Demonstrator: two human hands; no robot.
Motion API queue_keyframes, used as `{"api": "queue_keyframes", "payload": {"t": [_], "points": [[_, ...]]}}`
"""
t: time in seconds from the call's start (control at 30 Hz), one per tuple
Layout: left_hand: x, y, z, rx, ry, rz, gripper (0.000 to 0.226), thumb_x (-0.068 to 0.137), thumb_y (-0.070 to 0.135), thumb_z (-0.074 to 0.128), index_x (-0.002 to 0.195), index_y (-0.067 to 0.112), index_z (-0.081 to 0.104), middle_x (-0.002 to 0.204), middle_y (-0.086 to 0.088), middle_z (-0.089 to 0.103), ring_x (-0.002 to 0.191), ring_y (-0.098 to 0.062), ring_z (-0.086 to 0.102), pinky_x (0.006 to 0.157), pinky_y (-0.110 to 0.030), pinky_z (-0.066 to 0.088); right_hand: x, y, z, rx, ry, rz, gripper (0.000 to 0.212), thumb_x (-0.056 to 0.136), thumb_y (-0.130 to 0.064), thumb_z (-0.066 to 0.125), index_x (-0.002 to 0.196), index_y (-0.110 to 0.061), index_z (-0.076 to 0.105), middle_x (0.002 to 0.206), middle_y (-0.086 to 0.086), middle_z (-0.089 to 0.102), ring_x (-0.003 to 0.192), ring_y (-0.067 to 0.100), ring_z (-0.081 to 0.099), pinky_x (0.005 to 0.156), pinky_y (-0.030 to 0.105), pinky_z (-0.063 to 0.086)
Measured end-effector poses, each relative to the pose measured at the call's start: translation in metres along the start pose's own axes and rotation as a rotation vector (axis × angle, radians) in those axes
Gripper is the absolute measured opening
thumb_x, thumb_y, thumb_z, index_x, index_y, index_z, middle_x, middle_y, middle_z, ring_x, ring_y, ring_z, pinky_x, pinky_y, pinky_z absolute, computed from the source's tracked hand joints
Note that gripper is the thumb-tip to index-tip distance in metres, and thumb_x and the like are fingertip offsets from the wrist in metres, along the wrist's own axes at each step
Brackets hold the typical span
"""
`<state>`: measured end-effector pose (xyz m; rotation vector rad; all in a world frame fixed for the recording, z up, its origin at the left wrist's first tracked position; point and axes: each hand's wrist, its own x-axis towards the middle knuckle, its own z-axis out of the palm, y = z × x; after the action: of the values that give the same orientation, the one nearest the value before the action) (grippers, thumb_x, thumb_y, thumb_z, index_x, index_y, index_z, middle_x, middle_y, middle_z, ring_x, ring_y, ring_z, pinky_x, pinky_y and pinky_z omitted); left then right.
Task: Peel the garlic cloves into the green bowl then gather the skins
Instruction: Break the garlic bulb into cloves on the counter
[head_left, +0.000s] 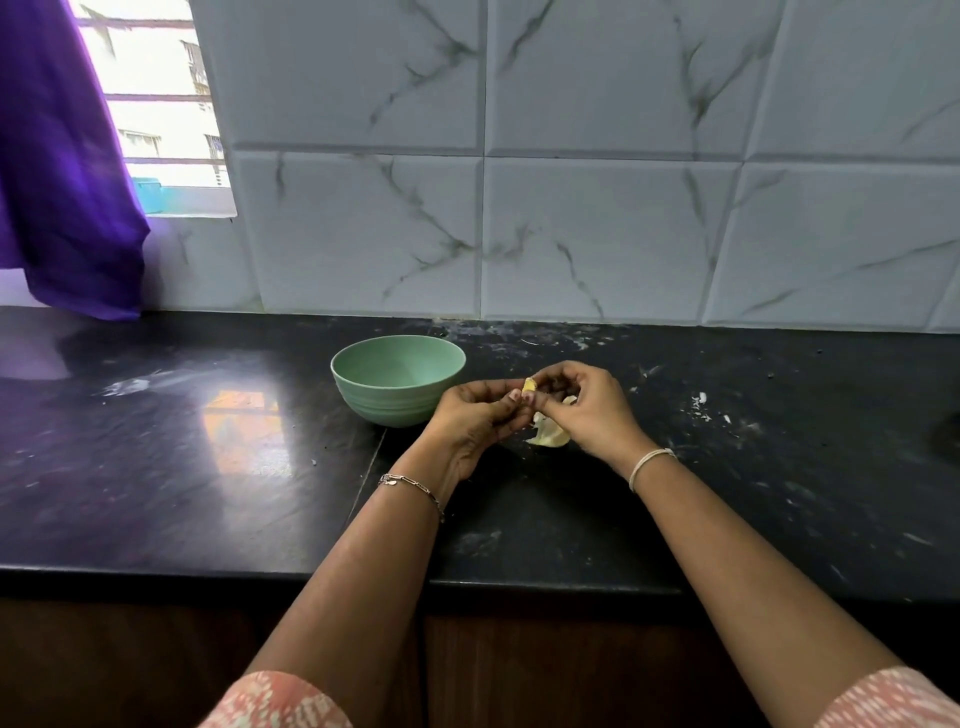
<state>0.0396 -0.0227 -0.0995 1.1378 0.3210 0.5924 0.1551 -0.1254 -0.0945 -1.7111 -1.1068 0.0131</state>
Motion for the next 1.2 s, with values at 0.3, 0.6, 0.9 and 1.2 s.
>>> {"api": "queue_keyframes", "payload": {"t": [0.3,0.6,0.9,1.2], "points": [[0.0026,-0.006,0.0049,0.293,0.013,0.151,0.023,0.088,0.004,0.066,0.11,0.0,0.068,0.085,-0.005,0.073,0.072,-0.007,0.064,0.069,-0.018,0.054,0.0006,0.001,0.0002,0.225,0.066,0.114,0.015,0.077,-0.019,0.081,0.088,-0.013,0.072,0.083,0.007,0.071,0.074,0.011,0.066,0.068,0.021,0.055],[0.0078,-0.0072,0.0024,0.467,0.147,0.288,0.019,0.083,-0.002,0.07,0.101,-0.006,0.068,0.074,-0.003,0.069,0.058,0.002,0.063,0.06,-0.012,0.051,-0.0029,-0.0058,0.0006,0.494,-0.022,0.224,0.01,0.081,-0.003,0.074,0.091,-0.005,0.074,0.094,0.017,0.073,0.085,0.023,0.068,0.083,0.034,0.055],[0.0079,-0.0089,0.0037,0.602,0.161,0.316,0.02,0.081,-0.003,0.072,0.101,-0.004,0.07,0.087,-0.011,0.071,0.075,-0.014,0.066,0.077,-0.024,0.057,-0.0048,-0.0078,-0.0034,0.376,0.002,0.229,0.018,0.07,0.0,0.082,0.085,-0.004,0.073,0.082,0.011,0.072,0.075,0.014,0.068,0.073,0.024,0.057],[0.0063,-0.0092,0.0041,0.799,0.197,0.398,0.017,0.08,0.005,0.075,0.097,0.004,0.074,0.086,-0.001,0.072,0.069,0.004,0.061,0.069,-0.007,0.05,-0.0018,-0.0056,-0.0001,0.273,0.028,0.223,0.021,0.063,-0.001,0.086,0.074,-0.012,0.072,0.07,0.002,0.07,0.064,0.009,0.064,0.066,0.024,0.055]]}}
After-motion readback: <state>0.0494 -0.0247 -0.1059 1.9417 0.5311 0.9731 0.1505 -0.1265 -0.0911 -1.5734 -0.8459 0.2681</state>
